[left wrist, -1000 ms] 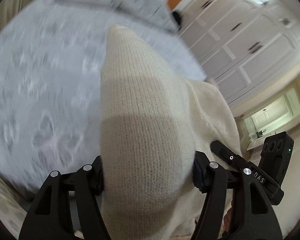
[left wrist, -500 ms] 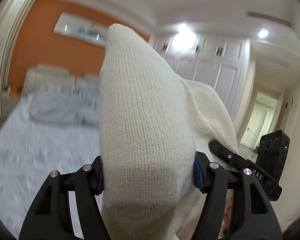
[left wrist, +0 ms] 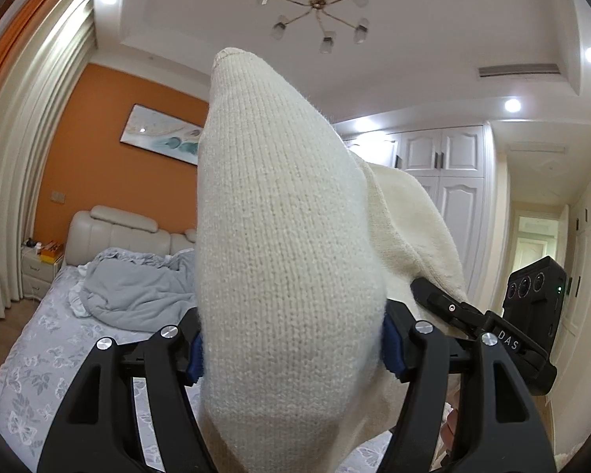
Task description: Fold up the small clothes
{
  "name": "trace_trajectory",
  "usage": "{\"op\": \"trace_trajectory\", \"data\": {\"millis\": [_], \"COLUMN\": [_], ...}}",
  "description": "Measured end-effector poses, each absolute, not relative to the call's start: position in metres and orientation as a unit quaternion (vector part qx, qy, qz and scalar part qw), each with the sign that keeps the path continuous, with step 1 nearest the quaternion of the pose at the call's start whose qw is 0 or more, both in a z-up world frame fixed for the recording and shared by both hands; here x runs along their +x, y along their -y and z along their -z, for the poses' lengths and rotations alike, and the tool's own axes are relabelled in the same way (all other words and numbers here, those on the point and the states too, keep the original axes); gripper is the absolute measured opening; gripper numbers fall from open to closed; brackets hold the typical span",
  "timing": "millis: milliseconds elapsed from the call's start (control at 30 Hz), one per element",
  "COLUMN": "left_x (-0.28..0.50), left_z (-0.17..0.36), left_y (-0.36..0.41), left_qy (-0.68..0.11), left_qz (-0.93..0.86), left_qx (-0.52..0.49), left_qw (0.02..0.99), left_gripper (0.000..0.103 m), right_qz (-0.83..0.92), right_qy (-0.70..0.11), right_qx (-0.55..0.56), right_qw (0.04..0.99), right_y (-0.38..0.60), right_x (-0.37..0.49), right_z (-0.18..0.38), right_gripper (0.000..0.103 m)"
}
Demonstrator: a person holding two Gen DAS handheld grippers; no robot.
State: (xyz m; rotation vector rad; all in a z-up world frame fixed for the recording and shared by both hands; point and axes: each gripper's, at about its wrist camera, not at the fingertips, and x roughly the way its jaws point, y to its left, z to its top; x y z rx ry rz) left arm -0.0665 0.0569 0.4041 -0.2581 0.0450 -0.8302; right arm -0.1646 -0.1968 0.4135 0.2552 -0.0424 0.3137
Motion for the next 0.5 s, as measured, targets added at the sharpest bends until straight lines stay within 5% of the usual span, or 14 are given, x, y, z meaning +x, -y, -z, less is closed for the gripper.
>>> {"op": "trace_trajectory", "data": {"millis": [267, 500], "left_x": [-0.021, 0.058], "left_z": [-0.355, -0.224], "left_y": [-0.075, -0.062], "left_qy": [-0.095, -0.272], "left_qz": [0.362, 0.304], "left_qx": [-0.138, -0.163], "left_qw": [0.917, 0.898], "left_gripper": [0.065, 0.064], "right_qz": [-0.158, -0.125], "right_qy": [-0.081, -0.233], "right_qx": [0.154, 0.215], "right_qw": [0.972, 0.94], "right_y": [0.186, 0.197], "right_x": [-0.094, -0.02], "right_z": [-0.35, -0.213], "right_gripper": [0.036, 0.036]}}
